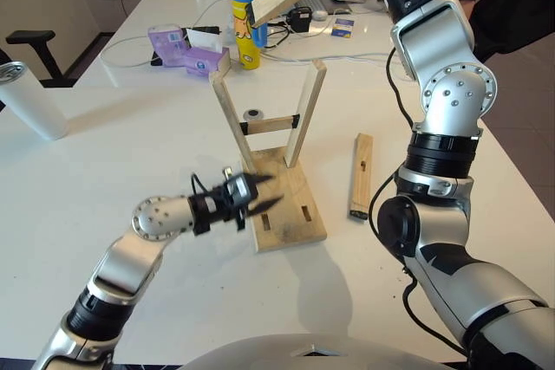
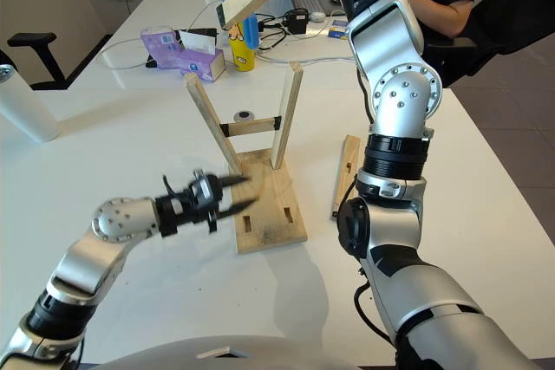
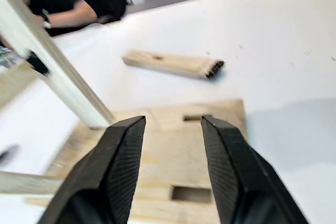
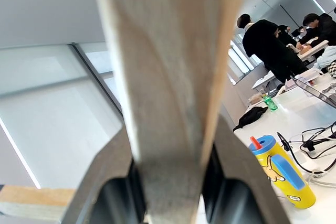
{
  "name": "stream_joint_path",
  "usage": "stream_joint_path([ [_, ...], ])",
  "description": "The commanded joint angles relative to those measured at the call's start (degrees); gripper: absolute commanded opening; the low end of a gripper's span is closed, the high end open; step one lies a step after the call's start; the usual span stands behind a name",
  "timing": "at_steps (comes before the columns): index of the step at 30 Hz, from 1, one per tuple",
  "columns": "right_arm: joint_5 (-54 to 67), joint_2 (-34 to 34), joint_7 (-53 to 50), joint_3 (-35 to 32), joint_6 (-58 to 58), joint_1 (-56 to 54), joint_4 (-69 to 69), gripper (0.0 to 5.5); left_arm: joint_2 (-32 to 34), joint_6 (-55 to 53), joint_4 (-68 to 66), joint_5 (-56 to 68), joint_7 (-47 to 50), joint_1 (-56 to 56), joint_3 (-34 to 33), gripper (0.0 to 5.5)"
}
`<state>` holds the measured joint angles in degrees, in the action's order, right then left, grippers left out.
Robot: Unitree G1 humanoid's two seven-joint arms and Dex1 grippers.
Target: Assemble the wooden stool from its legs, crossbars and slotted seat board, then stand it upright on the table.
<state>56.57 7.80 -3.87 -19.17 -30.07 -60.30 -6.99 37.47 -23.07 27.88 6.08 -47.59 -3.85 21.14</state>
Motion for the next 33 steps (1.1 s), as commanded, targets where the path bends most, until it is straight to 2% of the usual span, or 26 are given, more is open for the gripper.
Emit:
stream_joint_path([
  [1, -0.5, 0.3, 0.2, -0.5, -0.6, -0.1, 1.2, 1.03, 2.9, -2.7, 0.3, -2.3, -2.1, 1.9, 3.8, 1.94],
  [6, -0.1, -0.1, -0.6, -0.6, -1.7, 1.7, 3.1, 1.03, 2.0, -1.4, -5.5, -7.8, 1.1, 1.5, 5.8, 1.94],
  [12, -0.6, 0.2, -2.3, 0.0, -4.2, 5.4, 6.7, 1.03, -7.0, 3.0, -16.6, -9.2, 9.9, -2.1, 3.0, 1.94],
  [19, -8.4, 10.1, 5.0, 10.1, -14.9, 15.6, 13.5, 1.03, -14.8, 8.0, -26.5, -9.2, 17.5, -7.6, -1.3, 1.94],
  [22, -9.5, 11.5, 5.0, 10.3, -18.7, 20.5, 15.0, 1.03, -18.1, 7.6, -27.5, -6.1, 18.5, -9.0, -4.7, 1.94],
  [29, -11.7, 7.4, 2.1, 10.7, -20.0, 30.3, 21.1, 1.03, -19.9, 2.4, -19.8, 2.8, 16.3, -5.3, -10.1, 1.94],
  [33, -11.2, 1.8, -1.9, 8.0, -17.7, 33.1, 22.0, 1.03, -19.0, 1.7, -20.4, 3.6, 17.4, -3.4, -13.0, 1.94],
])
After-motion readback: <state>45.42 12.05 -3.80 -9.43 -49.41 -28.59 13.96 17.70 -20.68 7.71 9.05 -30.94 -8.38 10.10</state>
